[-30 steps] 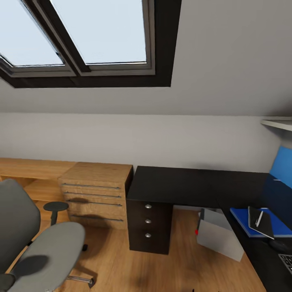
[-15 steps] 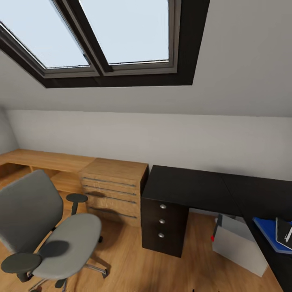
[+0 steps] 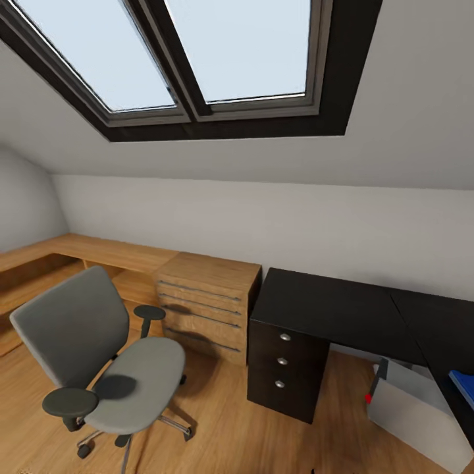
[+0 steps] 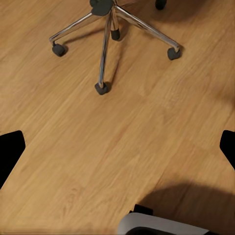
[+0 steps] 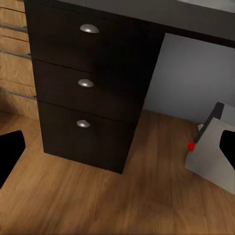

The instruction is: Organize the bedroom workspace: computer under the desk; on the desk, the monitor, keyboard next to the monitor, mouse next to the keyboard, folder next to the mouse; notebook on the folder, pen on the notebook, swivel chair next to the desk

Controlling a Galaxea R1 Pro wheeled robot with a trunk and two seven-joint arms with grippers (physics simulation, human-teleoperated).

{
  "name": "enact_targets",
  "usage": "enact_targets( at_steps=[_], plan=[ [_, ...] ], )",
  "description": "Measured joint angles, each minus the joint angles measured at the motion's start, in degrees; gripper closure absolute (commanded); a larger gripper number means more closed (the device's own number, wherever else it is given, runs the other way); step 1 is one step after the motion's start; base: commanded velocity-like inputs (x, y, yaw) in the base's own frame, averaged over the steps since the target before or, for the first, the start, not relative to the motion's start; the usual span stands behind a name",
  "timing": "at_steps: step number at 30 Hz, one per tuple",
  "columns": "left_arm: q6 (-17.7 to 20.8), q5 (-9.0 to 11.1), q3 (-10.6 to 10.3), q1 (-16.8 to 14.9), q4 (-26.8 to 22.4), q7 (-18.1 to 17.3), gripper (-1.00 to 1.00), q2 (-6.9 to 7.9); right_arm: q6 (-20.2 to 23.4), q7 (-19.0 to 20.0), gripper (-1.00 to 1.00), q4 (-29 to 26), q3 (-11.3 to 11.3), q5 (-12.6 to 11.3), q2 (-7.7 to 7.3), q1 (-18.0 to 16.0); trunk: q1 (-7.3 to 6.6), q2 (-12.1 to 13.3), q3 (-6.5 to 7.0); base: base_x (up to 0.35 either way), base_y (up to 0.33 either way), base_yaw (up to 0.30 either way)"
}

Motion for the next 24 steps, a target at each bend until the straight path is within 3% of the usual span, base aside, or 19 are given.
enact_targets(
  at_steps=[24],
  plan=[
    [0.0, 0.1, 0.0, 0.0, 0.0, 0.1, -1.0, -0.02, 0.0, 0.0, -1.0, 0.2, -0.1, 0.2, 0.13, 0.0, 0.0, 0.0, -1.54, 0.0, 0.0, 0.087]
  ],
)
